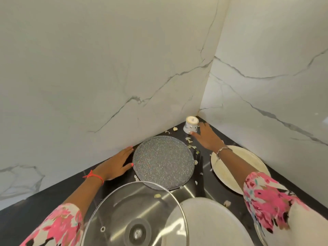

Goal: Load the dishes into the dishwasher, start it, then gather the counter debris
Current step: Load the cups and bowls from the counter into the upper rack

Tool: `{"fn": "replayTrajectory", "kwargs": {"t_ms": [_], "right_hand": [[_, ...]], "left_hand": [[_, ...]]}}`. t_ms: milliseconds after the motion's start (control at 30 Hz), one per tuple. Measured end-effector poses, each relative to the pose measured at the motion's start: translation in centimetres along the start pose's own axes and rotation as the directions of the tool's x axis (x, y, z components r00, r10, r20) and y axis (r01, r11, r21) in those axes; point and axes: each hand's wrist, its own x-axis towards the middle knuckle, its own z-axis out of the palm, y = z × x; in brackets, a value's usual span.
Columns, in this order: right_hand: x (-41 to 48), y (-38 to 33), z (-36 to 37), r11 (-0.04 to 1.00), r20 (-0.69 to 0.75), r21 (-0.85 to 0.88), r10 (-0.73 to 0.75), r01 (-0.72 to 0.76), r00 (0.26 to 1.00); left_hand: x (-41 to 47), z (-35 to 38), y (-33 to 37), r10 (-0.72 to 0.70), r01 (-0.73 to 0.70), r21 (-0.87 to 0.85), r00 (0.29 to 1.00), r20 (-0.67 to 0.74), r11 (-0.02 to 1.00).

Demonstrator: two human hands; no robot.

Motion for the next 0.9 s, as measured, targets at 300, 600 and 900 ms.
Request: {"fn": "replayTrajectory", "kwargs": {"t_ms": [300,600,900], "right_hand": [[7.7,1.4,2.5,1.000,0.020,0.022,0.000,0.000,1.000],[8.7,0.8,4.0,0.997,-0.105,0.079,0.012,-0.004,0.994],[3.3,-1.7,-0.1,0.998,-0.081,0.022,-0.050,0.052,0.996]], "left_hand": [[0.3,2.7,-2.5,0.109,-0.097,0.080,0.979,-0.171,0.992],[0.2,2.8,-2.6,0.077,-0.077,0.010,0.980,-0.183,0.997],[-1.3,0.4,-0.2,-0.023,0.007,-0.114,0.990,-0.136,0.993]]}}
